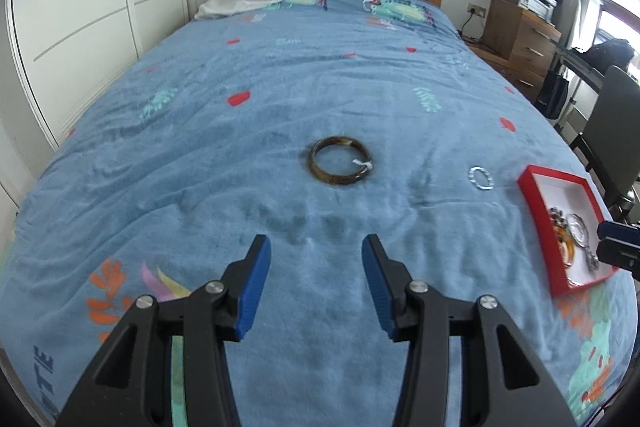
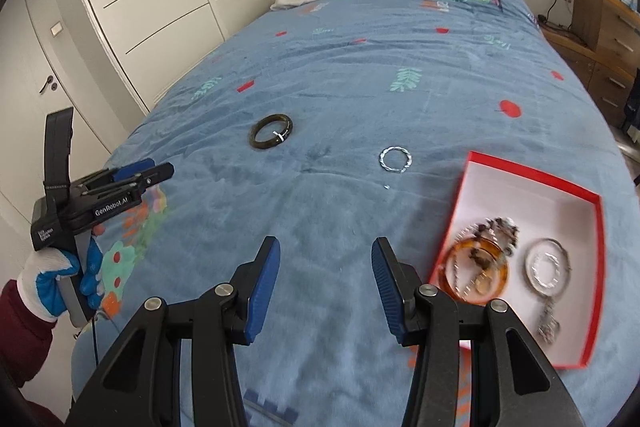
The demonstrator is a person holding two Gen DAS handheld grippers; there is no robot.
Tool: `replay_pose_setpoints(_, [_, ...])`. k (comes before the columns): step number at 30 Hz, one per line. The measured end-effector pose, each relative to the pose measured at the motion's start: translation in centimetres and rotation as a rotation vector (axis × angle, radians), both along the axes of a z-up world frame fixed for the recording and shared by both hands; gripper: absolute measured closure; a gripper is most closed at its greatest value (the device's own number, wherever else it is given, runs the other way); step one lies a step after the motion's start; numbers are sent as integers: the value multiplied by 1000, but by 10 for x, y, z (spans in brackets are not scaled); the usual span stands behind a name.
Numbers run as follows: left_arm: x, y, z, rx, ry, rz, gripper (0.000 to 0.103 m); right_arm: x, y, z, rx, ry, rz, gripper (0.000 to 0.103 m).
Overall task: Organize jewelry
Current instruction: 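Withdraw both tools from the box toward the dark bangle and twisted hoop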
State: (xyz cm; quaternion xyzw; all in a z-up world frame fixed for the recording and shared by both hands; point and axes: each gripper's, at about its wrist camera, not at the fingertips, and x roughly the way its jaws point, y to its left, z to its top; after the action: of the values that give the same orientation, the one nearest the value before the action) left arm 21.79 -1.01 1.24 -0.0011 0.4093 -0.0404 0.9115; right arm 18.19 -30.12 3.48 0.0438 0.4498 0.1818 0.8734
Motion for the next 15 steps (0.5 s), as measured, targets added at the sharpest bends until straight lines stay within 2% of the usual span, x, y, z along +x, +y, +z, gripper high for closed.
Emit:
replay_pose_setpoints(7, [29, 12, -25, -32, 24, -23, 57, 45, 13, -25, 10, 27, 1, 56])
replay_pose_setpoints(15, [69, -11, -33, -56, 20, -141, 57, 85, 13, -45, 8, 50, -13, 56])
